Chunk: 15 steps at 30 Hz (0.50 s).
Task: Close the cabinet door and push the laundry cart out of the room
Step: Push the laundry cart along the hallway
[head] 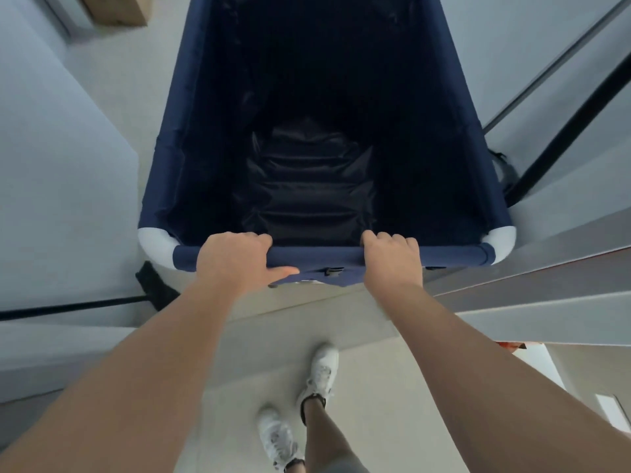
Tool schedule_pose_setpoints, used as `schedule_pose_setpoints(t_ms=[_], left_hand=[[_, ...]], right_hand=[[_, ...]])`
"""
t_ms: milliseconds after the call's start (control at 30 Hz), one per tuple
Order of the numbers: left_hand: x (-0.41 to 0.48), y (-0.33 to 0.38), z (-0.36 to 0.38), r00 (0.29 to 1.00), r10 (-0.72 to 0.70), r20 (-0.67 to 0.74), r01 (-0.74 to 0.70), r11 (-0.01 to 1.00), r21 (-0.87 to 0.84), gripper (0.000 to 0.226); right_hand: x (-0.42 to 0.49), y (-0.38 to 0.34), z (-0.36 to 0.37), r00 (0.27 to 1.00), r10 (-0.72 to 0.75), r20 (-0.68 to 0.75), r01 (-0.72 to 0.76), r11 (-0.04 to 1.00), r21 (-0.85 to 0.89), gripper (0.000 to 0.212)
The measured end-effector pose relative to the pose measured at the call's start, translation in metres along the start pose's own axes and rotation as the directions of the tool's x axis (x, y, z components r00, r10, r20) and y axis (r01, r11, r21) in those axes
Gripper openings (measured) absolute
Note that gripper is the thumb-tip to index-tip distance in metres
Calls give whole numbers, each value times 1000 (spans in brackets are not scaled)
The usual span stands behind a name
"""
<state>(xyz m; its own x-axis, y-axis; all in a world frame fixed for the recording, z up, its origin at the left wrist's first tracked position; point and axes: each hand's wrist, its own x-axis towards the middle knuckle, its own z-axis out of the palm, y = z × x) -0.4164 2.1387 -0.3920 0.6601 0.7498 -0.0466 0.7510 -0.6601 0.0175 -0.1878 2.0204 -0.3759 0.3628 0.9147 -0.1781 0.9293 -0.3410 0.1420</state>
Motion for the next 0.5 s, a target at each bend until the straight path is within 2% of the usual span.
schedule_pose_setpoints(t_ms=[233, 500], left_hand=[[69, -22, -4, 1000, 3, 18, -3, 1000, 9, 68], [153, -55, -9, 994, 62, -93, -65, 997, -30, 66]], right_hand=[[75, 3, -16, 1000, 26, 3, -26, 1000, 13, 25], [157, 6, -31, 1000, 18, -12, -18, 1000, 24, 20]])
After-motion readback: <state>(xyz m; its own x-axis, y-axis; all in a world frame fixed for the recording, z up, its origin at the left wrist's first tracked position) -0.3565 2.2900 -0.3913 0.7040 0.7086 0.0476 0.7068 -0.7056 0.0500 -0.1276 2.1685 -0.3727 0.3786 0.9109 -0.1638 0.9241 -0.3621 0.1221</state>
